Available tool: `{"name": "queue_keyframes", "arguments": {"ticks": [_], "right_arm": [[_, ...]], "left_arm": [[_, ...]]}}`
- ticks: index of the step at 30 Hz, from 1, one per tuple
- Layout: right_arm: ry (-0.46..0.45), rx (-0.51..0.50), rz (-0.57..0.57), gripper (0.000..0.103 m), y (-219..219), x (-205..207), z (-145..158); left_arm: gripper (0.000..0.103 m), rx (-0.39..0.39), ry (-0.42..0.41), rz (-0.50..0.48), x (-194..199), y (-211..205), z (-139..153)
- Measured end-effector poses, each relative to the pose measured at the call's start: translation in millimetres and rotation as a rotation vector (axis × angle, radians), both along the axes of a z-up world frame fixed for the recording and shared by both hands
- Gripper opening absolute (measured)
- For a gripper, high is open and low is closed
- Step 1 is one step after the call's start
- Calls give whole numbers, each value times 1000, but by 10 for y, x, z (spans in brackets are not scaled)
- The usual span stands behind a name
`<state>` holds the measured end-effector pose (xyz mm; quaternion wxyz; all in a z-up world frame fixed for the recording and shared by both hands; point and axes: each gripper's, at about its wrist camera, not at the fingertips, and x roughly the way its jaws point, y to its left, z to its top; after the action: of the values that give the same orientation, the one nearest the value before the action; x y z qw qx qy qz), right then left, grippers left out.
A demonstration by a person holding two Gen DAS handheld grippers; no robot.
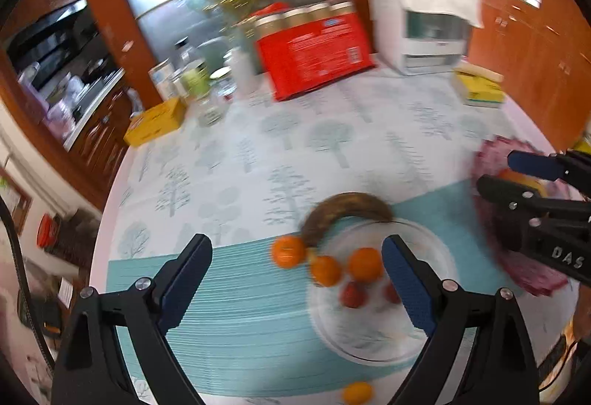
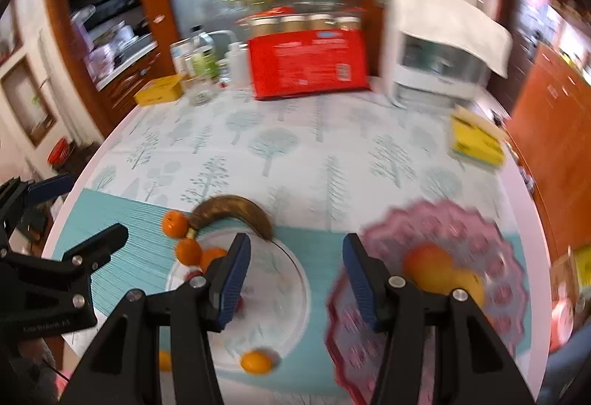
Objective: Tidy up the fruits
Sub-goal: 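Move both tools back to the plate and grasp the brown banana with the right tool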
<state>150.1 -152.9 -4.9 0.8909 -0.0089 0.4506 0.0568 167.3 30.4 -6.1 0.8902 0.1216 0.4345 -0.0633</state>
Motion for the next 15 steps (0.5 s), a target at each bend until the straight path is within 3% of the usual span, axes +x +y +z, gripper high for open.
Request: {"name": "queue_keyframes", "arguments": {"ticks": [7, 15], "right_arm": [[91, -53, 204, 53, 472, 706, -332], [259, -140, 425, 52, 755, 1301, -1070]], "left_arm": [[93, -60, 136, 103, 519, 555, -513], [92, -142, 303, 93, 811, 629, -1167]]}}
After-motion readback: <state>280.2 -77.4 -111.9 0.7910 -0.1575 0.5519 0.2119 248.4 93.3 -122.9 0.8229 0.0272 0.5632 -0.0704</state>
